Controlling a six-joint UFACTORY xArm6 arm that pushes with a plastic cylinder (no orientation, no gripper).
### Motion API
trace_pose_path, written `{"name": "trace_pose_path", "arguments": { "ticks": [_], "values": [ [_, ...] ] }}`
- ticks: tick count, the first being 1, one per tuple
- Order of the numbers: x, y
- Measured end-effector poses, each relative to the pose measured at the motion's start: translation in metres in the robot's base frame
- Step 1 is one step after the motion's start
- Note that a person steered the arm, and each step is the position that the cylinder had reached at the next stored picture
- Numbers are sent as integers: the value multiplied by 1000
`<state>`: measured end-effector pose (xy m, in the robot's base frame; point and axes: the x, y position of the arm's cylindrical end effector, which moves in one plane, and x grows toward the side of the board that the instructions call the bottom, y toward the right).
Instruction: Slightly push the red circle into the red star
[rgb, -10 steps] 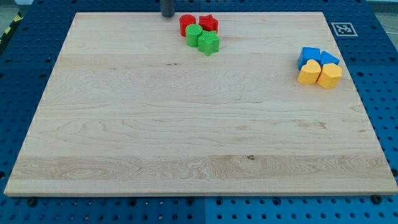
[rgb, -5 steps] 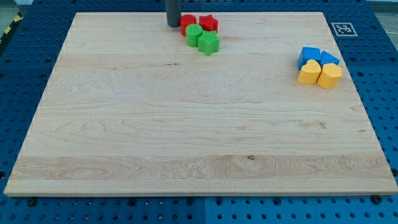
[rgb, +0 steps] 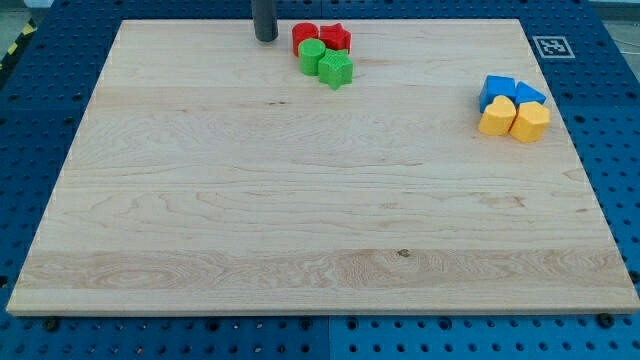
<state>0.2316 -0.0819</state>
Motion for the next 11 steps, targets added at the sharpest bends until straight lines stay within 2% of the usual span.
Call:
{"name": "trace_pose_path", "arguments": {
  "ticks": [5,7,9,11],
  "values": [
    [1,52],
    [-1,49],
    [-39,48],
    [-38,115]
  ]
}}
